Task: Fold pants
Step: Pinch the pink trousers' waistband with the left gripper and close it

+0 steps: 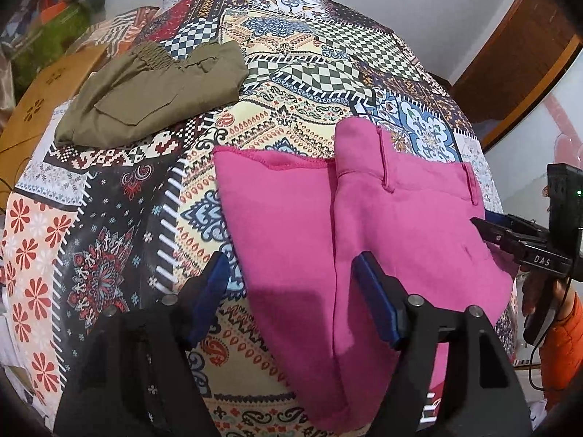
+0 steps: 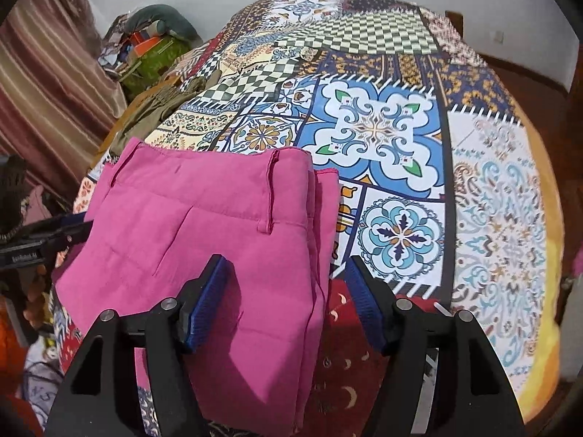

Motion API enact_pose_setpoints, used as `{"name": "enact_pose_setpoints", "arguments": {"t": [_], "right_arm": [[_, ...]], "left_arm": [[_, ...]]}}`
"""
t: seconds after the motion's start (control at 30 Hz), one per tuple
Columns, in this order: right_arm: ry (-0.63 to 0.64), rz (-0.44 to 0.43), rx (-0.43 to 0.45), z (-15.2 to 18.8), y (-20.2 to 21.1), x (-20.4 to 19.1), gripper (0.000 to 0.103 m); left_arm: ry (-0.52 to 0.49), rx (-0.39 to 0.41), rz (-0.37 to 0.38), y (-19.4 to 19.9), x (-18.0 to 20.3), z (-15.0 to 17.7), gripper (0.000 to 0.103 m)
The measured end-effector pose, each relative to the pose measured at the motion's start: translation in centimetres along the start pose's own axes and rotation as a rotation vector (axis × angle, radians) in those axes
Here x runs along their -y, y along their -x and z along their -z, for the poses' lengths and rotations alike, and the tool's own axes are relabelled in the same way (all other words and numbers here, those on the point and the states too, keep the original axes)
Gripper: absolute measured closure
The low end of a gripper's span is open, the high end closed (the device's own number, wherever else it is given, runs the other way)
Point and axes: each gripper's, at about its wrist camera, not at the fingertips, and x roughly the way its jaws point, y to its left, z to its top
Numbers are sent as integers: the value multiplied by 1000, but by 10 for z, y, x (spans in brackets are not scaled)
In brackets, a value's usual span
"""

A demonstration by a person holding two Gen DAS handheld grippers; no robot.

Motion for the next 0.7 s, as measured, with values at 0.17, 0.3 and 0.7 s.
{"name": "enact_pose_setpoints", "arguments": {"t": [0.17, 0.3, 0.7], "right_arm": [[-26, -47, -21, -5, -6, 6, 40], [-26, -65, -29, -6, -7, 8, 40], [-28, -77, -30, -4, -4, 10, 40]], "left_arm": [[26, -15, 41, -5, -1, -10, 31], [16, -18, 73, -6, 8, -15, 31], [83, -28, 159, 10, -10, -10, 31]]}}
